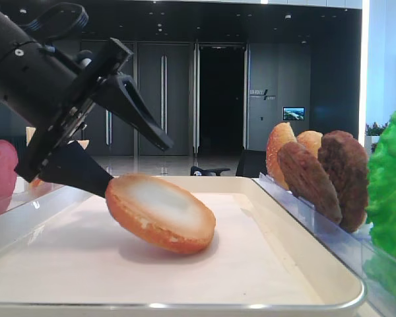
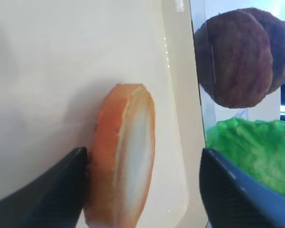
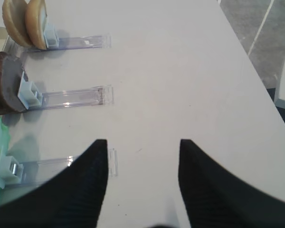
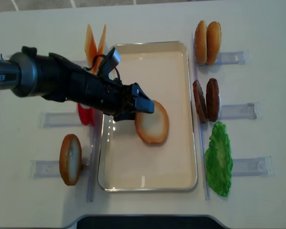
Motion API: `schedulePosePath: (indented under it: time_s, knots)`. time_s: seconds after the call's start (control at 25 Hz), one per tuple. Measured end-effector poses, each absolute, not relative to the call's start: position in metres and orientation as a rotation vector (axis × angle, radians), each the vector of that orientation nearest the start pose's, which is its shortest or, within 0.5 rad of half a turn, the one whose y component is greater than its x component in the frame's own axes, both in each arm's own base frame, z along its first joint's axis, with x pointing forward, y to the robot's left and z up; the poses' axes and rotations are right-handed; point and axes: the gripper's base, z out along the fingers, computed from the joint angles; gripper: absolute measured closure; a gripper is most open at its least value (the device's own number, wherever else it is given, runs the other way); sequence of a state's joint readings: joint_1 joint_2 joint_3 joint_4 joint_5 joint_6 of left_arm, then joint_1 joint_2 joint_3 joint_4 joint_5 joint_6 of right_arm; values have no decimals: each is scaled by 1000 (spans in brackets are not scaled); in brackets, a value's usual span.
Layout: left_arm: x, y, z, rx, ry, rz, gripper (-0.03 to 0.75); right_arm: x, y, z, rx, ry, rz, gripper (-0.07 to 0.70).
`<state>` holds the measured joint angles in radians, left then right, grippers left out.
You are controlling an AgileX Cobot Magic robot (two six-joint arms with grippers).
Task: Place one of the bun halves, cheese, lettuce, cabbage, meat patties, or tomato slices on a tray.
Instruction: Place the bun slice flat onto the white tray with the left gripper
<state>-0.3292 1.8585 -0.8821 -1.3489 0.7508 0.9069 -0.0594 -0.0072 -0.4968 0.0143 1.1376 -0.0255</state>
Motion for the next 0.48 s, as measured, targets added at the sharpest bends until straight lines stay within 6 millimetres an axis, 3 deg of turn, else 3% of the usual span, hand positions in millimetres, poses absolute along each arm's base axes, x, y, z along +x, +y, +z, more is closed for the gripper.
schedulePosePath:
  time_s: [0.48]
  knots:
    - [302, -160, 190, 260, 2790, -1019, 159, -9, 2, 270, 35, 2117, -36, 273]
